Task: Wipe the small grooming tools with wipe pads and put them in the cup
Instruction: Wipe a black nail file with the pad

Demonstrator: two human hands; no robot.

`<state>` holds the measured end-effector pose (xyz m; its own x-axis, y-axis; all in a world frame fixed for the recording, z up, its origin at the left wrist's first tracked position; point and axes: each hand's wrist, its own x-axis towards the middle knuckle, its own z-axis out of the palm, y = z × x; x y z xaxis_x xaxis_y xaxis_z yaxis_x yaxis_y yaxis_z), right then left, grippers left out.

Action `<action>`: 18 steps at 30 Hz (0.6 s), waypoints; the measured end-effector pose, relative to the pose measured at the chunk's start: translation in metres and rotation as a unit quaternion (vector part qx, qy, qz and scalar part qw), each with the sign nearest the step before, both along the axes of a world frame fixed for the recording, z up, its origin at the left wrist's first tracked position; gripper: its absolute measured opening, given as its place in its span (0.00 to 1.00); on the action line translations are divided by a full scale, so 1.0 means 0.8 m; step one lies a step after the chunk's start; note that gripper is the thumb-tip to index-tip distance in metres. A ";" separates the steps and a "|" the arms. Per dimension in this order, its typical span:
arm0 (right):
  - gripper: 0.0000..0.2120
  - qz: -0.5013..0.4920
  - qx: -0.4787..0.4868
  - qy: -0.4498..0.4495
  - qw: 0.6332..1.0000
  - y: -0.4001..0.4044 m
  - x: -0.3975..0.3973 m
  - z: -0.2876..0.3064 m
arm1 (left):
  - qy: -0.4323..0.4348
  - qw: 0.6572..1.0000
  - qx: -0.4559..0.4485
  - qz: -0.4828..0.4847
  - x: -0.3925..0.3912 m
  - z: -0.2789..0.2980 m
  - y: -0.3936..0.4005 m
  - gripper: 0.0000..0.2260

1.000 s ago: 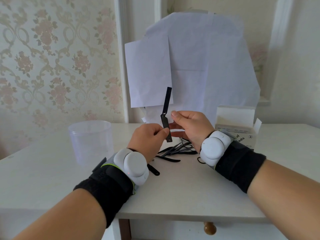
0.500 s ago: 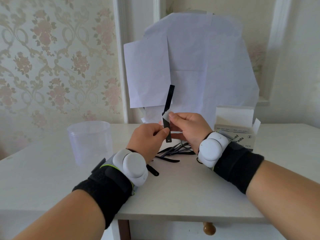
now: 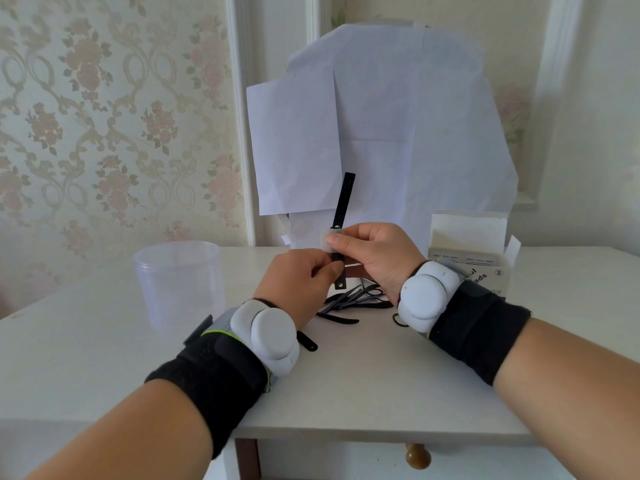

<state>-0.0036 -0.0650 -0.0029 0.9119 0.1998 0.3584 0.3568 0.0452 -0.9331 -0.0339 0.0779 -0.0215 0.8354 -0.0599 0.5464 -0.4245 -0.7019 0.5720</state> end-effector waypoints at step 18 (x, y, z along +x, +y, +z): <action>0.08 -0.016 0.014 -0.012 1.000 0.002 -0.001 0.003 | -0.105 0.988 0.072 0.091 -0.009 0.008 -0.008 0.13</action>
<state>-0.0045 -0.0638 -0.0005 0.9085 0.1597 0.3862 0.3817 0.0591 -0.9224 -0.0414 0.0719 -0.0153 0.7089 -0.0085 0.7053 -0.3815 -0.8457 0.3732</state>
